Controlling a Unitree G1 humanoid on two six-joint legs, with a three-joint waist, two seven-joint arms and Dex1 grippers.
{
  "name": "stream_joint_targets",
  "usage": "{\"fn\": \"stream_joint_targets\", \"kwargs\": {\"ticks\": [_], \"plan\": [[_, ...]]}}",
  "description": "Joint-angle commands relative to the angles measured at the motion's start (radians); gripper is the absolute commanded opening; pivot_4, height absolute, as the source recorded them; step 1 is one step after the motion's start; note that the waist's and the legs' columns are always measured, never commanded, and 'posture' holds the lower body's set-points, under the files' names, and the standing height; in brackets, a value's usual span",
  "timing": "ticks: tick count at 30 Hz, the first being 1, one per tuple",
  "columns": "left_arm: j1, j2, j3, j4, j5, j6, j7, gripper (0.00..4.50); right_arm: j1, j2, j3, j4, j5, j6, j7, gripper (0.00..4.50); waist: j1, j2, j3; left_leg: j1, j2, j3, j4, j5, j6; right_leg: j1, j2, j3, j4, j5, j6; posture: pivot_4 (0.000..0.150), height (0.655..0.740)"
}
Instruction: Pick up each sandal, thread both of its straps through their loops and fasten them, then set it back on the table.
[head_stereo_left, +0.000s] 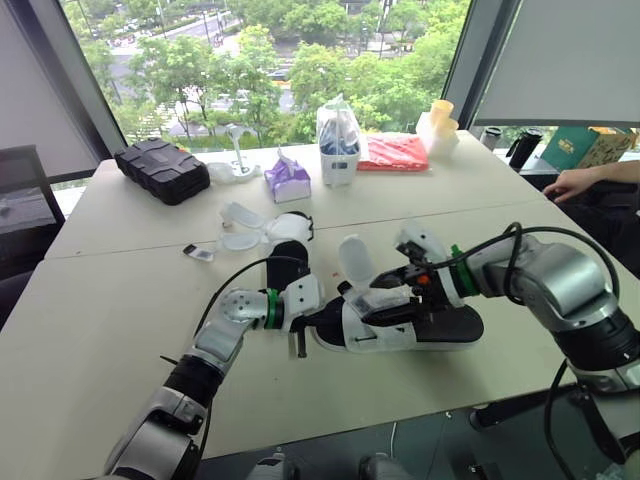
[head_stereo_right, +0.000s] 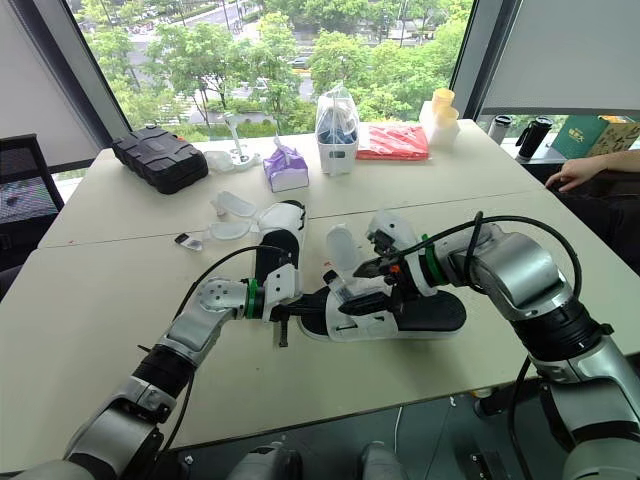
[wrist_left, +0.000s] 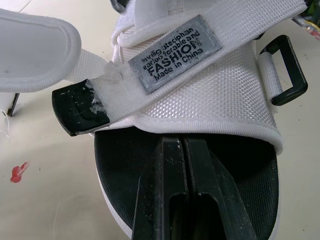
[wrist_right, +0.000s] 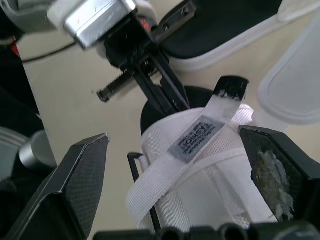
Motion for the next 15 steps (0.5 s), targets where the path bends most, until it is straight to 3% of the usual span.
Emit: {"fn": "stream_joint_targets", "kwargs": {"ticks": [1, 11, 14, 15], "plan": [[-0.002, -0.003, -0.013, 0.009, 0.01, -0.002, 0.002, 0.0, -0.014, 0.003, 0.047, 0.0, -0.064, -0.048, -0.004, 4.48, 0.0, 0.0, 0.0, 0.0, 0.0, 0.0, 0.0, 0.0, 0.0, 0.0, 0.0, 0.0, 0.0, 0.0, 0.0, 0.15, 0.74], [0.01, 0.0, -0.008, -0.004, 0.008, 0.004, 0.012, 0.0, -0.068, 0.072, 0.151, 0.108, -0.168, -0.122, 0.051, 4.48, 0.001, 0.0, 0.0, 0.0, 0.0, 0.0, 0.0, 0.0, 0.0, 0.0, 0.0, 0.0, 0.0, 0.0, 0.0, 0.15, 0.74], [0.012, 0.001, -0.007, -0.007, 0.008, 0.006, 0.014, 0.0, -0.077, 0.092, 0.154, 0.12, -0.177, -0.126, 0.067, 3.69, 0.001, 0.0, 0.0, 0.0, 0.0, 0.0, 0.0, 0.0, 0.0, 0.0, 0.0, 0.0, 0.0, 0.0, 0.0, 0.15, 0.74], [0.012, 0.001, -0.007, -0.009, 0.008, 0.006, 0.015, 0.0, -0.079, 0.098, 0.155, 0.123, -0.18, -0.126, 0.071, 3.19, 0.0, 0.0, 0.0, 0.0, 0.0, 0.0, 0.0, 0.0, 0.0, 0.0, 0.0, 0.0, 0.0, 0.0, 0.0, 0.15, 0.74]]}}
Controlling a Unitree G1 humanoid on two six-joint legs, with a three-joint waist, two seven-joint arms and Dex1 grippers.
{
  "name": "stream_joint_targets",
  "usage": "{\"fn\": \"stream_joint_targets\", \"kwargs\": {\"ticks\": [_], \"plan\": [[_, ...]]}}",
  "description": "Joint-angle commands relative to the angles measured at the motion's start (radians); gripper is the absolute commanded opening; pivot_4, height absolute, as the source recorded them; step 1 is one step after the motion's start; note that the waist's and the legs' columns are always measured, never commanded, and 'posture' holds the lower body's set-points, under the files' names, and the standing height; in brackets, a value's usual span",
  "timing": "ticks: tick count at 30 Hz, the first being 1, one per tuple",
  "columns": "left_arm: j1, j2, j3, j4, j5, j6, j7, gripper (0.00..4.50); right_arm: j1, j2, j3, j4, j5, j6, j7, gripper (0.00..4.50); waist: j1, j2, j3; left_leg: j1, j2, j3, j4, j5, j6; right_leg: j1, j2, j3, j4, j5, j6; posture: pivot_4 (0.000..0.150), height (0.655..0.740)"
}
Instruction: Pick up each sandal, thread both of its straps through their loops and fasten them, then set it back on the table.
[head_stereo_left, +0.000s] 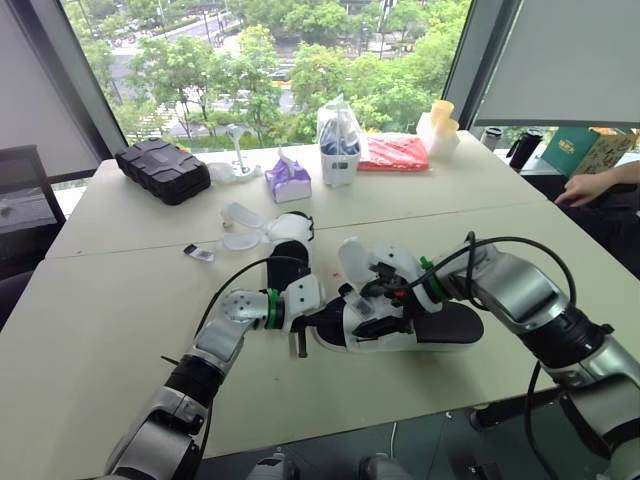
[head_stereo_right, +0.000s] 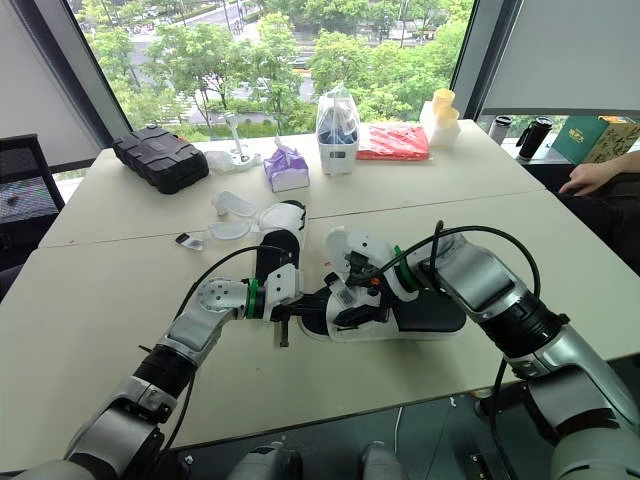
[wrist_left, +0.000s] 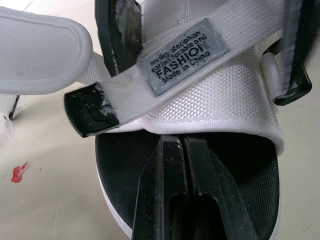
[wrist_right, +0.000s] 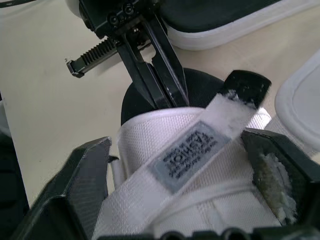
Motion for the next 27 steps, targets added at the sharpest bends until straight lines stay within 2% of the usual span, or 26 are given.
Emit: {"fn": "stream_joint_targets", "kwargs": {"ticks": [1, 2, 6, 7, 10, 14, 18, 20, 23, 27], "plan": [[0.012, 0.006, -0.006, -0.01, 0.008, 0.006, 0.009, 0.0, -0.026, 0.019, 0.012, 0.007, -0.011, -0.007, 0.032, 2.72, -0.001, 0.0, 0.0, 0.0, 0.0, 0.0, 0.0, 0.0, 0.0, 0.0, 0.0, 0.0, 0.0, 0.0, 0.0, 0.15, 0.74], [0.013, 0.006, -0.006, -0.012, 0.008, 0.007, 0.01, 0.0, -0.028, 0.022, 0.012, 0.012, -0.014, -0.008, 0.035, 2.31, -0.001, 0.0, 0.0, 0.0, 0.0, 0.0, 0.0, 0.0, 0.0, 0.0, 0.0, 0.0, 0.0, 0.0, 0.0, 0.15, 0.74], [0.019, 0.009, -0.007, -0.018, 0.007, 0.009, 0.012, 0.0, -0.034, 0.03, 0.003, 0.035, -0.024, -0.011, 0.049, 0.24, 0.0, 0.0, 0.0, 0.0, 0.0, 0.0, 0.0, 0.0, 0.0, 0.0, 0.0, 0.0, 0.0, 0.0, 0.0, 0.15, 0.74], [0.019, 0.009, -0.007, -0.019, 0.007, 0.009, 0.013, 0.0, -0.035, 0.031, 0.0, 0.037, -0.025, -0.01, 0.053, 0.04, -0.001, 0.0, 0.0, 0.0, 0.0, 0.0, 0.0, 0.0, 0.0, 0.0, 0.0, 0.0, 0.0, 0.0, 0.0, 0.15, 0.74], [0.021, 0.01, -0.008, -0.022, 0.007, 0.012, 0.013, 0.0, -0.039, 0.027, -0.016, 0.031, -0.011, 0.003, 0.068, 0.04, -0.001, 0.0, 0.0, 0.0, 0.0, 0.0, 0.0, 0.0, 0.0, 0.0, 0.0, 0.0, 0.0, 0.0, 0.0, 0.15, 0.74], [0.024, 0.01, -0.009, -0.029, 0.006, 0.014, 0.012, 0.0, -0.059, 0.024, -0.12, -0.01, 0.074, 0.089, 0.074, 0.04, -0.001, 0.0, 0.0, 0.0, 0.0, 0.0, 0.0, 0.0, 0.0, 0.0, 0.0, 0.0, 0.0, 0.0, 0.0, 0.15, 0.74], [0.034, 0.019, -0.03, -0.026, 0.021, -0.009, -0.007, 0.0, -0.054, 0.055, -0.379, -0.026, 0.21, 0.203, -0.002, 0.04, 0.0, 0.0, 0.0, 0.0, 0.0, 0.0, 0.0, 0.0, 0.0, 0.0, 0.0, 0.0, 0.0, 0.0, 0.0, 0.15, 0.74], [0.041, 0.03, -0.046, -0.022, 0.035, -0.034, -0.022, 0.0, -0.038, 0.068, -0.454, -0.031, 0.247, 0.235, -0.042, 0.04, 0.0, 0.0, 0.0, 0.0, 0.0, 0.0, 0.0, 0.0, 0.0, 0.0, -0.001, 0.001, 0.0, 0.0, 0.0, 0.15, 0.74], [0.039, 0.033, -0.06, -0.012, 0.041, -0.058, -0.034, 0.0, -0.001, 0.094, -0.513, -0.038, 0.275, 0.256, -0.106, 0.04, -0.001, 0.0, 0.0, 0.0, 0.0, 0.0, -0.001, 0.0, 0.0, 0.0, -0.001, 0.001, 0.0, 0.0, 0.0, 0.15, 0.74], [0.021, 0.025, -0.07, 0.012, 0.043, -0.077, -0.036, 0.0, 0.058, 0.112, -0.52, -0.038, 0.276, 0.247, -0.16, 0.04, -0.001, 0.0, 0.0, 0.0, 0.0, 0.0, -0.001, 0.0, 0.0, -0.001, -0.001, 0.002, 0.0, 0.0, 0.0, 0.15, 0.74]]}}
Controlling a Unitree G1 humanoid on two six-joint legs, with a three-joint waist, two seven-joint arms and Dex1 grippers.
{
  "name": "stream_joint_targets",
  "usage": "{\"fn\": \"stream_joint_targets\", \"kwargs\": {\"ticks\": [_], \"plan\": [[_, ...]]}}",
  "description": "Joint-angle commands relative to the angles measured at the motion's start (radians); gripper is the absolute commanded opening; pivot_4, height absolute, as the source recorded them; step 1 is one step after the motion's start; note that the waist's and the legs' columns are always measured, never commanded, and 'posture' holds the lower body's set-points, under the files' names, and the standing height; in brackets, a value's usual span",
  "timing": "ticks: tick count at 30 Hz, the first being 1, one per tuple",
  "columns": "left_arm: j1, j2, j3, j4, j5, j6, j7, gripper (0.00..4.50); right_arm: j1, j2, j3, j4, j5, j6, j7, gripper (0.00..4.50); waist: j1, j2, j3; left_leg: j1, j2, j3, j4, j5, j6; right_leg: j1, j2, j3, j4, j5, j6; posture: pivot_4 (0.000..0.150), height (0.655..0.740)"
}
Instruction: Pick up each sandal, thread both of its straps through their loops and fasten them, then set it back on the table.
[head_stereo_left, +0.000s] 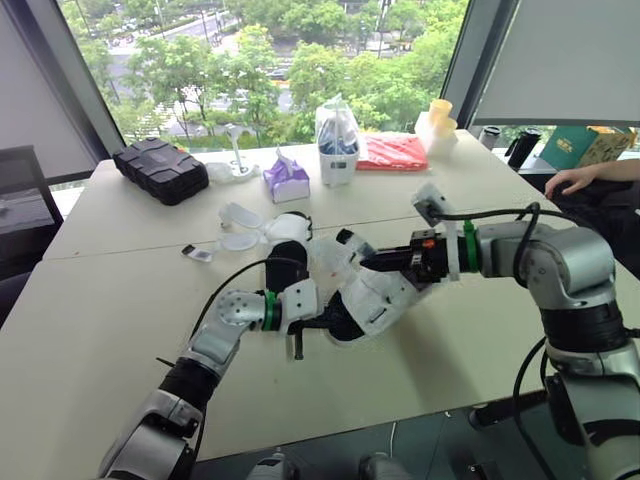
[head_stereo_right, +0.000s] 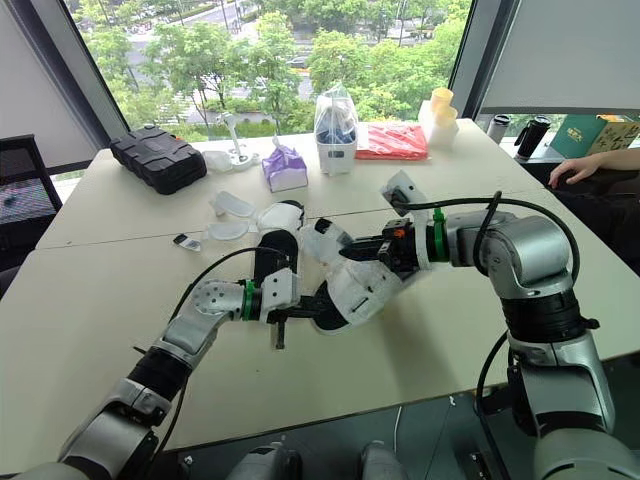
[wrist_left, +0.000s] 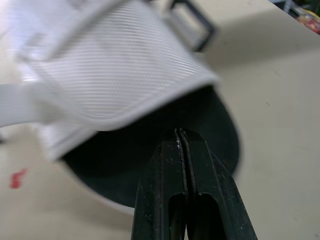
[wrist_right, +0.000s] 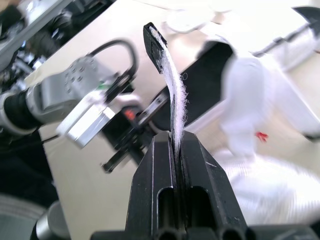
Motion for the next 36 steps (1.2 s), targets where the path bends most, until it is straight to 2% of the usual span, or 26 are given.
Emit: {"fn": "stream_joint_targets", "kwargs": {"ticks": [1, 16, 28, 36], "plan": [[-0.002, -0.003, -0.037, 0.031, 0.028, -0.007, -0.019, 0.0, 0.02, 0.014, -0.037, -0.04, 0.026, -0.016, -0.04, 0.04, 0.0, 0.0, 0.0, 0.0, 0.0, 0.0, 0.0, 0.0, 0.0, 0.0, 0.0, 0.0, 0.0, 0.0, 0.0, 0.15, 0.74], [-0.079, -0.022, -0.002, 0.107, 0.025, -0.042, 0.009, 0.0, 0.009, 0.023, -0.104, -0.106, 0.176, 0.096, -0.108, 0.04, 0.0, 0.0, 0.0, 0.0, 0.0, 0.0, 0.0, 0.0, 0.0, 0.0, 0.0, 0.0, 0.0, 0.0, 0.0, 0.15, 0.74], [-0.226, 0.002, 0.063, 0.265, 0.004, -0.105, 0.01, 0.0, 0.057, 0.062, -0.203, -0.253, 0.347, 0.288, -0.219, 0.04, -0.001, 0.0, 0.0, -0.001, 0.0, 0.0, 0.0, 0.0, 0.0, -0.001, 0.001, -0.001, 0.0, 0.0, 0.0, 0.15, 0.74], [-0.193, -0.029, 0.049, 0.216, -0.027, -0.086, -0.054, 0.0, 0.094, 0.079, -0.201, -0.277, 0.379, 0.3, -0.289, 0.04, -0.001, 0.0, 0.0, -0.001, 0.0, 0.0, 0.0, 0.0, 0.0, -0.001, 0.001, -0.001, 0.0, 0.0, 0.001, 0.15, 0.74]]}}
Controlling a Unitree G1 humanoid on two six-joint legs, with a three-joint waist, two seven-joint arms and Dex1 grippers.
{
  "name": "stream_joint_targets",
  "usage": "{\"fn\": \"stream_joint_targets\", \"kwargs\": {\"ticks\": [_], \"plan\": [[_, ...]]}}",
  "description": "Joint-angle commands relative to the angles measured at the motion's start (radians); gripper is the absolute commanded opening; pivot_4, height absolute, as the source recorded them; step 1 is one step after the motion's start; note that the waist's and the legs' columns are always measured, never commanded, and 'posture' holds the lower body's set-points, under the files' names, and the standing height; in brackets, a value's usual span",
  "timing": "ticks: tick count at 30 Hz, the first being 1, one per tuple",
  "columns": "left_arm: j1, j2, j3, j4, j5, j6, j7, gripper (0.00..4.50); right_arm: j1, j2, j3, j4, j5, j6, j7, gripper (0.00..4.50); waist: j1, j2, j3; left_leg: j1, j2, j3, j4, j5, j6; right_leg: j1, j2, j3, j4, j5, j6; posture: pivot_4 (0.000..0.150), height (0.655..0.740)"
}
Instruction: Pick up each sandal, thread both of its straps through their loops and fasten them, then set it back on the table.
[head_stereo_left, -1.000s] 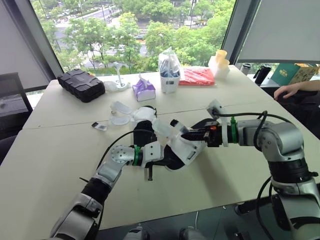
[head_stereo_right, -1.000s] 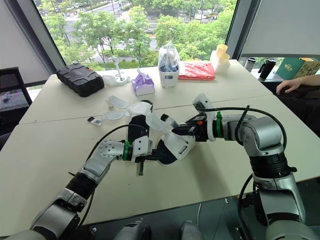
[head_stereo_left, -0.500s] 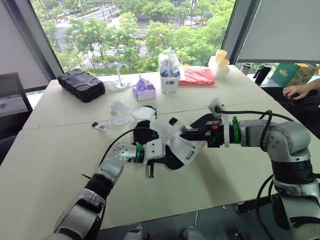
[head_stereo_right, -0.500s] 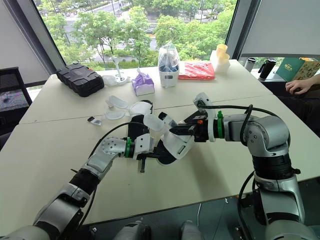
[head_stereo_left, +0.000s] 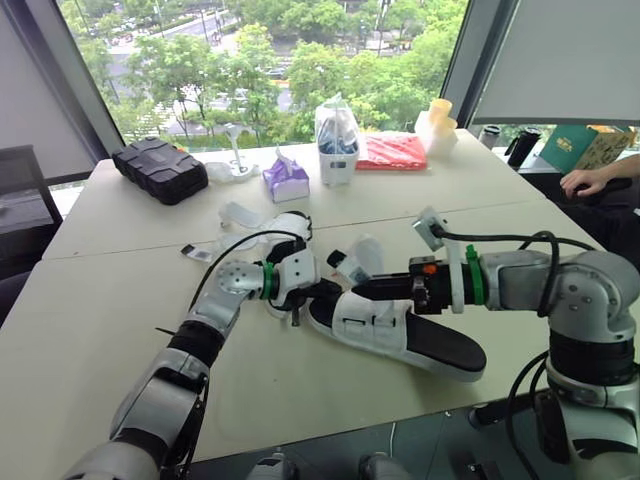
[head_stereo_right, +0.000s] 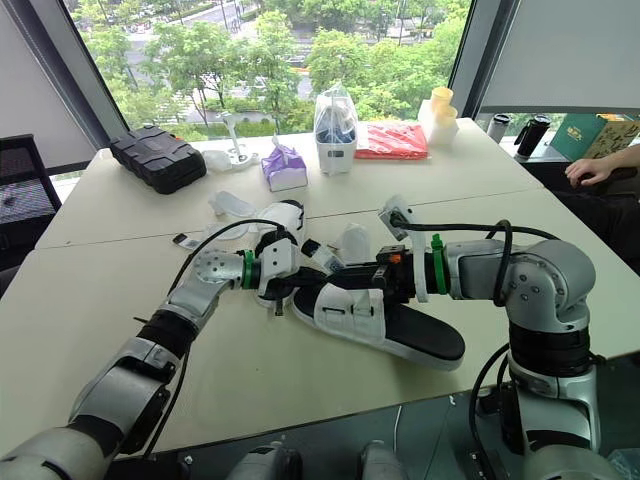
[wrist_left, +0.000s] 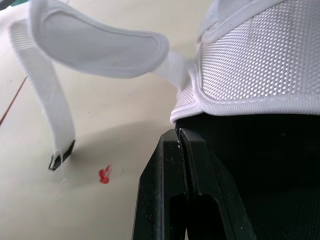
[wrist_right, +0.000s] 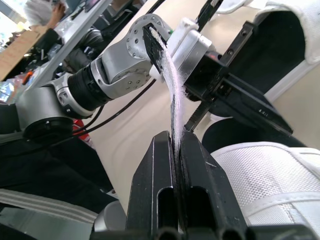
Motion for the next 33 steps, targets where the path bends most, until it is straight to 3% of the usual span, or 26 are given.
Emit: {"fn": "stream_joint_targets", "kwargs": {"ticks": [1, 8, 21, 33], "plan": [[0.042, -0.008, -0.011, -0.084, -0.037, 0.017, -0.062, 0.0, 0.017, 0.001, -0.019, -0.042, 0.026, -0.015, -0.02, 0.04, -0.001, 0.0, 0.0, 0.0, 0.0, 0.0, 0.0, 0.0, 0.0, 0.0, 0.0, 0.0, 0.0, 0.0, 0.0, 0.15, 0.74], [0.103, 0.008, -0.036, -0.184, -0.037, 0.059, -0.135, 0.0, 0.057, 0.004, -0.016, -0.067, 0.04, -0.025, -0.051, 0.04, -0.001, 0.0, 0.0, 0.0, 0.0, 0.0, 0.0, 0.0, 0.0, 0.0, 0.0, 0.001, 0.0, 0.0, 0.0, 0.15, 0.74], [0.152, -0.033, -0.054, -0.214, 0.001, 0.068, -0.063, 0.0, 0.135, 0.019, 0.024, -0.047, 0.0, -0.112, -0.102, 0.04, 0.002, 0.0, 0.0, 0.0, 0.0, 0.0, 0.0, 0.0, 0.0, 0.0, 0.0, 0.0, 0.0, 0.0, 0.0, 0.15, 0.74], [0.183, -0.007, -0.092, -0.211, 0.043, 0.023, -0.061, 0.0, 0.152, -0.008, 0.033, 0.107, -0.125, -0.263, -0.111, 0.04, 0.0, 0.0, 0.0, 0.001, 0.0, 0.0, 0.001, 0.0, 0.0, 0.001, 0.001, -0.001, 0.0, 0.0, 0.0, 0.15, 0.74]]}}
